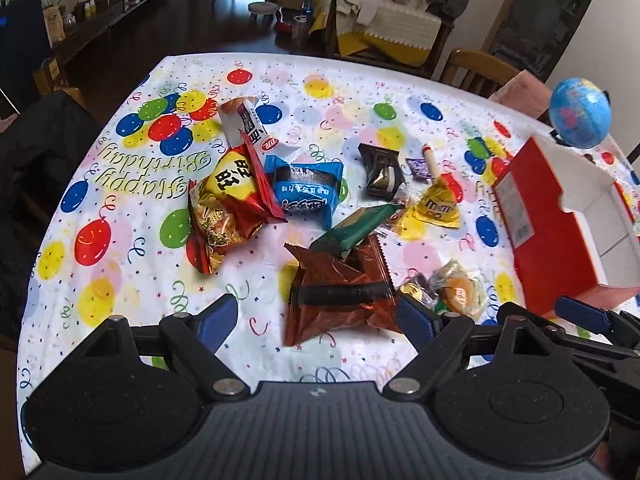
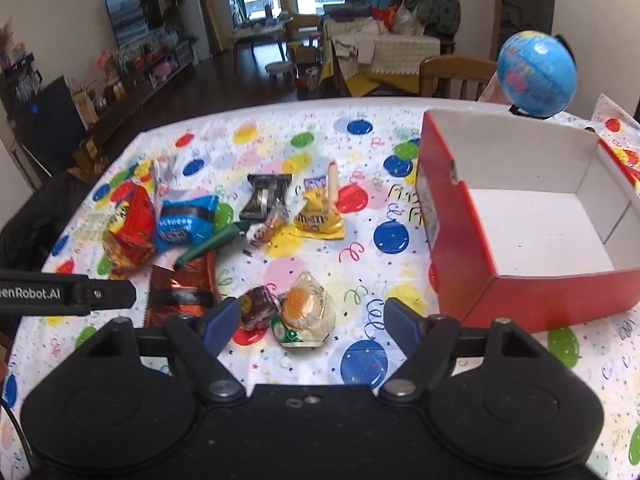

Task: Organize snacks
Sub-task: 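Grasp the brown foil packet with left tool while right grasps yolk pastry, then drop the brown packet into the red box with left tool while right drops pastry, then withdraw both open tools from the box back over the snack pile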

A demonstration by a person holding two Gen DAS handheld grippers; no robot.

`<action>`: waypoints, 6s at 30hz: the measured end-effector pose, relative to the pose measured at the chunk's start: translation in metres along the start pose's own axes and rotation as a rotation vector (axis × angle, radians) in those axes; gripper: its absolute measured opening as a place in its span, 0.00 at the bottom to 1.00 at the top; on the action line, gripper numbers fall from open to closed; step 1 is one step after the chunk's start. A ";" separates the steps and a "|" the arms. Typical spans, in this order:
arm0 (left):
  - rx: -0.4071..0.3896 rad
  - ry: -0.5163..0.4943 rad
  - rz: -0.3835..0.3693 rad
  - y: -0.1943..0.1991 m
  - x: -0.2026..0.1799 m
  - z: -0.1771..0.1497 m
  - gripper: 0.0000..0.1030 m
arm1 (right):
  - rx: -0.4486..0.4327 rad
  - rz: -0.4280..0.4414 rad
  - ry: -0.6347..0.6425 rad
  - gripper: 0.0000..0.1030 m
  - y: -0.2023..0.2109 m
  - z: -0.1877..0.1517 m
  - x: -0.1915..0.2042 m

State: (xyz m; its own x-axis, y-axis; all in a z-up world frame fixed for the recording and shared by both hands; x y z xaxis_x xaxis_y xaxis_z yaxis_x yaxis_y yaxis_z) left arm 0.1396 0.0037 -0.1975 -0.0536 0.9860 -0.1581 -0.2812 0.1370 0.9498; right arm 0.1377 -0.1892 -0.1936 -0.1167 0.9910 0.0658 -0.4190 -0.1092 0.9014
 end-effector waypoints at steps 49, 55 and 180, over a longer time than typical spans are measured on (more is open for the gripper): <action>0.086 -0.047 -0.029 -0.026 -0.021 0.007 0.58 | 0.089 0.013 0.117 0.45 -0.023 -0.004 0.001; 0.042 -0.082 -0.050 0.005 -0.040 0.007 0.58 | 0.036 0.005 0.100 0.45 0.016 0.001 -0.008; -0.176 -0.106 0.042 0.061 -0.002 0.061 0.81 | -0.051 0.033 0.093 0.97 0.033 0.047 0.030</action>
State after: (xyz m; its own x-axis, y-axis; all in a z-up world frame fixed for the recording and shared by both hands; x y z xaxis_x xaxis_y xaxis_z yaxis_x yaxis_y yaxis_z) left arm 0.1811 0.0162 -0.1233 0.0297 0.9963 -0.0811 -0.4447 0.0858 0.8915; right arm 0.1631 -0.1589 -0.1419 -0.2130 0.9756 0.0534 -0.4582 -0.1480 0.8764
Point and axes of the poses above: each gripper's, at about its wrist camera, not at the fingertips, and y roughly against the way its jaws point, x to its left, z to its top, the point moved 9 cm from there along -y, roughly the way its jaws point, and after that the axes turned 15 degrees about x, right-handed, at the moved point
